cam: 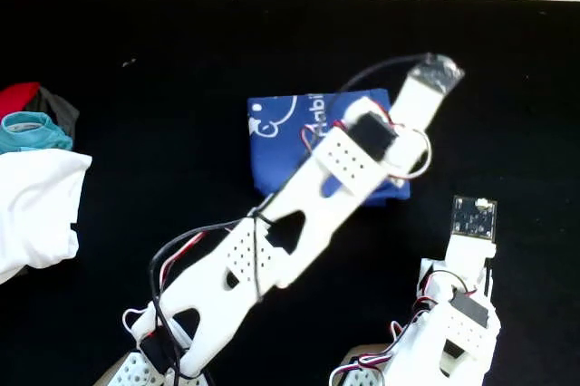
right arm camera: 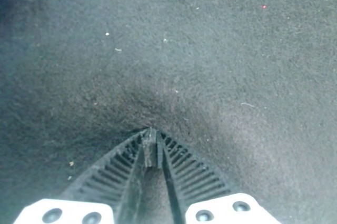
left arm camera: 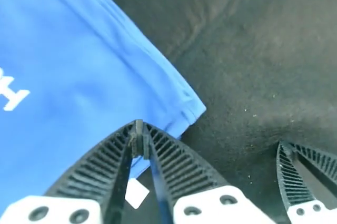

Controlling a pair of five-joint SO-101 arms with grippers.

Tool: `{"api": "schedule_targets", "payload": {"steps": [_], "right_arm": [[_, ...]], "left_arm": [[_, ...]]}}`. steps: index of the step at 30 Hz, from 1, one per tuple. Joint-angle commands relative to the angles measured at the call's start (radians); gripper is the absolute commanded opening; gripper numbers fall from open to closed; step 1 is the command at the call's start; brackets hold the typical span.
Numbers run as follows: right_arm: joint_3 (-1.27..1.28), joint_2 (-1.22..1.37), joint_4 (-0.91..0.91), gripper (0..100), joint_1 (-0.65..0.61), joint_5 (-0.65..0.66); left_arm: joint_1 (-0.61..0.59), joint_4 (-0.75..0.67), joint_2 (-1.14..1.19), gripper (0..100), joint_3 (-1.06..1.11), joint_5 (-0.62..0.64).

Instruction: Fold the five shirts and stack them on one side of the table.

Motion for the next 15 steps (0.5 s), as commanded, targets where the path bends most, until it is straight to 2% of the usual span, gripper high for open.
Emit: {"api": "schedule_targets", "payload": {"steps": [1, 4, 7, 12, 15], "right_arm": [[0.018, -0.002, -0.022, 0.6, 0.01, -0.014], [0.018, -0.002, -0.022, 0.6, 0.01, -0.014], [0.018, -0.002, -0.022, 0.6, 0.01, -0.014], [0.018, -0.002, -0.022, 0.6, 0.01, -0.014], [0.018, -0.002, -0.022, 0.6, 0.01, -0.014]], "left_arm": [[-0.096, 0.023, -0.01, 1, -0.064, 0.005], [-0.15, 0.009, 0.008, 1, 0.01, 0.008], [-0.151, -0.032, 0.061, 1, 0.053, 0.008], [-0.114, -0.037, 0.15, 1, 0.047, 0.008], [-0.07, 0.026, 0.151, 1, 0.047, 0.008]]}}
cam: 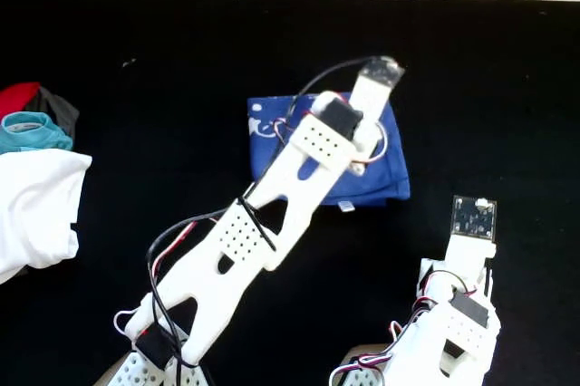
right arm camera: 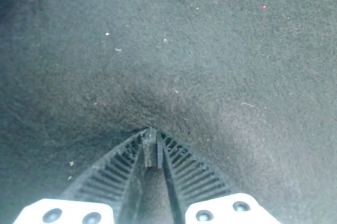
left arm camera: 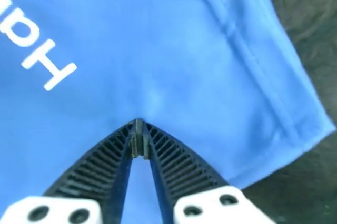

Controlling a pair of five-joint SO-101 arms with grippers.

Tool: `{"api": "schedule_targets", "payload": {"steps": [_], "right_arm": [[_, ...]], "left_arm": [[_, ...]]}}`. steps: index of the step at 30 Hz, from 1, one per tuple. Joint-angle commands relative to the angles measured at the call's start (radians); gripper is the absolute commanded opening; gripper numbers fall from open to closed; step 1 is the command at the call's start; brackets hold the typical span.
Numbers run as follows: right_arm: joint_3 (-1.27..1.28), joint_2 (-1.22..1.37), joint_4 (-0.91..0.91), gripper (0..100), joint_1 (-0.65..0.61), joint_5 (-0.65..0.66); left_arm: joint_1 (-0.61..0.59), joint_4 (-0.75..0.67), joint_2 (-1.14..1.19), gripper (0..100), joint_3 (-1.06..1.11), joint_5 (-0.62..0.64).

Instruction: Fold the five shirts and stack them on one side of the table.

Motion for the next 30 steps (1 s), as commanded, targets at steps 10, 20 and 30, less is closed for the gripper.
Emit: {"api": "schedule_targets", "payload": {"steps": [10, 20, 30], "right_arm": [[0.018, -0.001, -0.022, 0.6, 0.01, -0.014], [0.018, -0.001, -0.022, 0.6, 0.01, -0.014], [0.018, -0.001, -0.022, 0.6, 0.01, -0.012]], "left_arm": [[-0.028, 0.17, -0.139, 1, -0.108, 0.008], [-0.162, 0.176, -0.375, 1, 0.303, 0.009], [-0.162, -0.034, -0.561, 1, 0.928, 0.005]]}}
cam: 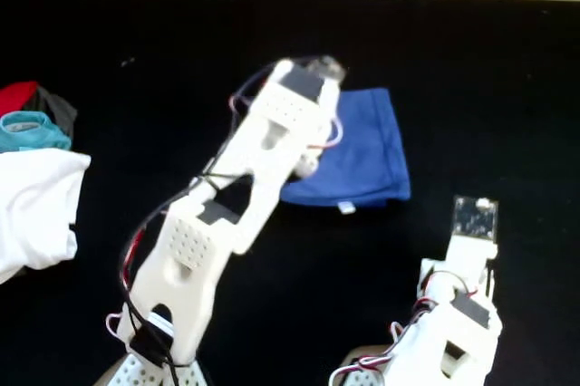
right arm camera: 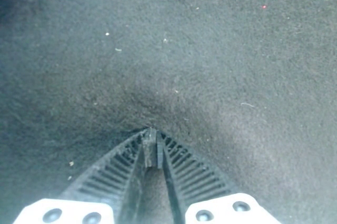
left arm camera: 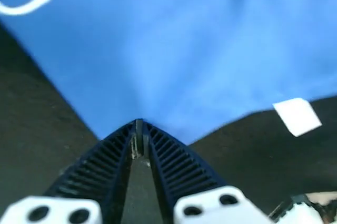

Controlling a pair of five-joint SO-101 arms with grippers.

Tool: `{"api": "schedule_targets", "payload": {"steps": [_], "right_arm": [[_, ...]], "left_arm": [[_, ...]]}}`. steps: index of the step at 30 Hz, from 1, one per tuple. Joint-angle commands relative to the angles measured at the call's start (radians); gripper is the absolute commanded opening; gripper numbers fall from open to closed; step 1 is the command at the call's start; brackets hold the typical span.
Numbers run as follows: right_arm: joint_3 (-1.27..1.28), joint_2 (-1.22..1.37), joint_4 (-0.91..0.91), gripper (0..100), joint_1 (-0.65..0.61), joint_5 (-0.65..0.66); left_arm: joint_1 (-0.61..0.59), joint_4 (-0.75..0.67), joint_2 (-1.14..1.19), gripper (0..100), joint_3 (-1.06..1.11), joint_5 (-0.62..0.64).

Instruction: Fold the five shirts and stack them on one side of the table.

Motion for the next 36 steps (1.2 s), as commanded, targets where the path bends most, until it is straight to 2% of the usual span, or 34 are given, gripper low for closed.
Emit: {"api": "schedule_targets", "payload": {"steps": [1, 5, 13, 17, 21, 23, 29, 32, 36], "right_arm": [[0.018, -0.001, -0.022, 0.6, 0.01, -0.012], [0.018, -0.001, -0.022, 0.6, 0.01, -0.012], [0.018, -0.001, -0.022, 0.6, 0.01, -0.012], [0.018, -0.001, -0.022, 0.6, 0.01, -0.014], [0.018, -0.001, -0.022, 0.6, 0.01, -0.014], [0.018, -0.001, -0.022, 0.6, 0.01, -0.014], [0.018, -0.001, -0.022, 0.6, 0.007, -0.012], [0.018, -0.001, -0.022, 0.6, 0.007, -0.012], [0.018, -0.001, -0.022, 0.6, 0.007, -0.014]], "left_arm": [[-0.007, -0.132, -0.07, 1, 0.116, 0.006], [-0.008, -0.144, -0.087, 1, 0.084, 0.008], [-0.012, 0.089, -0.321, 1, -0.108, 0.008], [-0.074, 0.101, -0.406, 1, -0.081, 0.008], [-0.179, 0.084, -0.407, 1, 0.093, 0.008], [-0.237, 0.034, -0.421, 1, 0.208, 0.009], [-0.407, -0.146, -0.601, 1, 0.49, 0.138], [-0.456, -0.342, -0.728, 1, 0.75, 0.19], [-0.464, -0.649, -0.84, 1, 1.078, 0.213]]}}
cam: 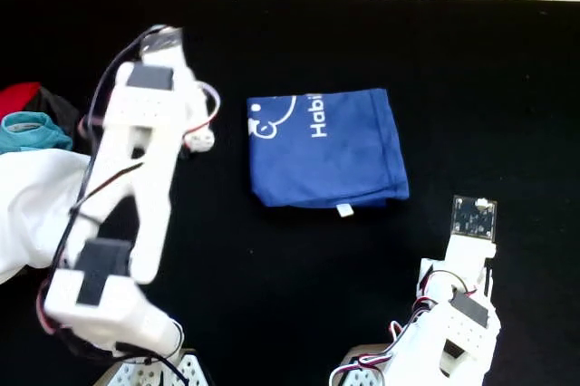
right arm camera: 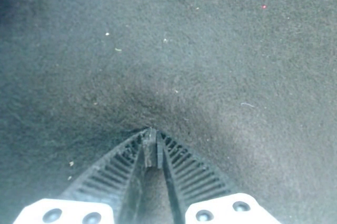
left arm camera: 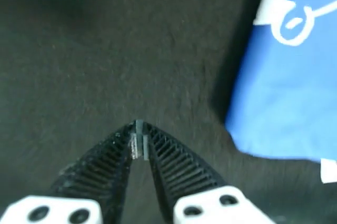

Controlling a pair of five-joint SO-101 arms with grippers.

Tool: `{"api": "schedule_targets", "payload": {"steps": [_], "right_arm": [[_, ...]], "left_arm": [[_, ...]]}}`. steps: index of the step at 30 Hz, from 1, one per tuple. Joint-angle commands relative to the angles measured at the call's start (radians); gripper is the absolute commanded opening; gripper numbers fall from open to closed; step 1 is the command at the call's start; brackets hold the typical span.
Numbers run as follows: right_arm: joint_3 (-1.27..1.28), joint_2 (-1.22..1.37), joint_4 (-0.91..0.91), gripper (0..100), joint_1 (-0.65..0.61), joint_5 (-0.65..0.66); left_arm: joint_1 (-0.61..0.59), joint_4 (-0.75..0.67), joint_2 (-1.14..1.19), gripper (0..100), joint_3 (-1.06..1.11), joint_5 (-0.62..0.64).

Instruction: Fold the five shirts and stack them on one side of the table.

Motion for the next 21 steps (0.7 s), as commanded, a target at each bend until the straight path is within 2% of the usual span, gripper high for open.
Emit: {"api": "schedule_targets", "payload": {"steps": [1, 4, 7, 13, 17, 21], "right_arm": [[0.015, -0.001, -0.018, 0.6, 0.004, -0.012], [-0.058, -0.001, 0.077, 0.6, 0.004, -0.012], [-0.206, -0.001, 0.248, 0.6, -0.002, -0.014], [-0.595, 0.01, 0.522, 0.6, -0.097, -0.015], [-0.774, 0.074, 0.578, 0.9, -0.214, -0.077], [-0.967, 0.314, 0.611, 0.9, -0.3, -0.167]], "left_arm": [[-0.007, -0.293, -0.113, 1, 0.275, 0.014], [-0.013, -0.45, -0.104, 1, 0.398, 0.014], [-0.027, -0.519, -0.056, 1, 0.435, 0.017], [-0.022, -0.555, 0.065, 1, 0.427, 0.017], [-0.022, -0.552, 0.073, 1, 0.409, 0.017], [-0.022, -0.552, 0.073, 1, 0.409, 0.017]]}}
